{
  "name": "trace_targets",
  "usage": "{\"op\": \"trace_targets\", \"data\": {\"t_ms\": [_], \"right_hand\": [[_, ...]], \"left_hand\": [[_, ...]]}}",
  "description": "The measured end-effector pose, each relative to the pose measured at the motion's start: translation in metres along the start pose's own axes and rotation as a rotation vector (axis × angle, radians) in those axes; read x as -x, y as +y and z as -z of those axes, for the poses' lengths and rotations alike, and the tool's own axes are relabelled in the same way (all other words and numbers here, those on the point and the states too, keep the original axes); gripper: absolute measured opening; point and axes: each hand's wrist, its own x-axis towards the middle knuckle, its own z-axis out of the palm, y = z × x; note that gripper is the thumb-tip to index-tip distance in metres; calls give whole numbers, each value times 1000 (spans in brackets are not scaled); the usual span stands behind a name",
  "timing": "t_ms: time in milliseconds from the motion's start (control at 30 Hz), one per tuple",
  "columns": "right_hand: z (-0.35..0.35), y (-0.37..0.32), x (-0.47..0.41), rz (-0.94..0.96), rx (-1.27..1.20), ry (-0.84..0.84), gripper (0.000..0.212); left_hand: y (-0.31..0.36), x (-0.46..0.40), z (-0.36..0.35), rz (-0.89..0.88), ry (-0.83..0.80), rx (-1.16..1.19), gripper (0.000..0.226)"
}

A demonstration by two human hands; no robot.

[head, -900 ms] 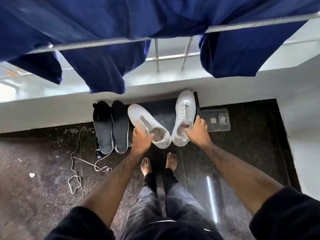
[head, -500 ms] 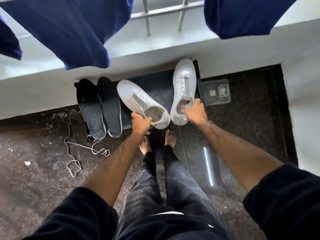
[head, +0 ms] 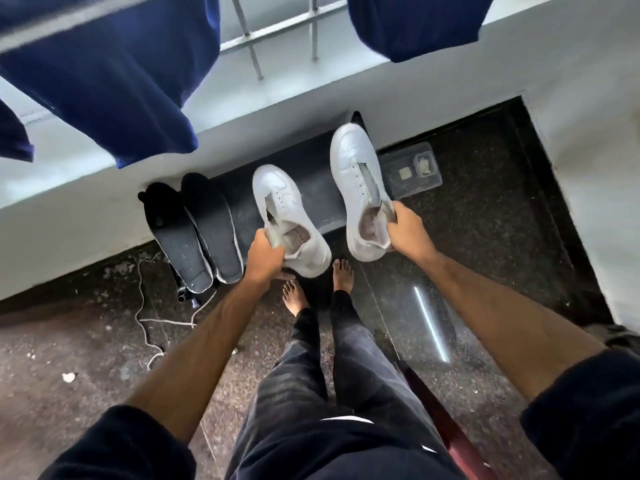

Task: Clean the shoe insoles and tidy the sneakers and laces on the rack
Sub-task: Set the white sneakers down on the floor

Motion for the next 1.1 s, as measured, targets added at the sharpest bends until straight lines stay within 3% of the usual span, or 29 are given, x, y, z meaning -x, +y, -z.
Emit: {"op": "trace_targets", "data": {"t_ms": [133, 333, 600, 700, 800, 1100], "right_hand": [[23, 39, 53, 12, -33, 18, 38], [52, 119, 96, -43, -54, 66, 49], [64, 258, 67, -61, -77, 25, 45], [47, 321, 25, -70, -11, -17, 46], [17, 373, -18, -84, 14, -66, 45], [-125, 488, -169, -41, 75, -130, 37]], "left_hand": [[-15, 34, -12, -138, -119, -95, 33], [-37, 83, -71, -375, -114, -278, 54], [-95, 115, -205, -380, -36, -328, 50], [-122, 83, -257, -350, -36, -320, 49], [-159, 31, -304, -208, -50, -324, 39], [-270, -130, -418, -61, 31, -436, 62]]}}
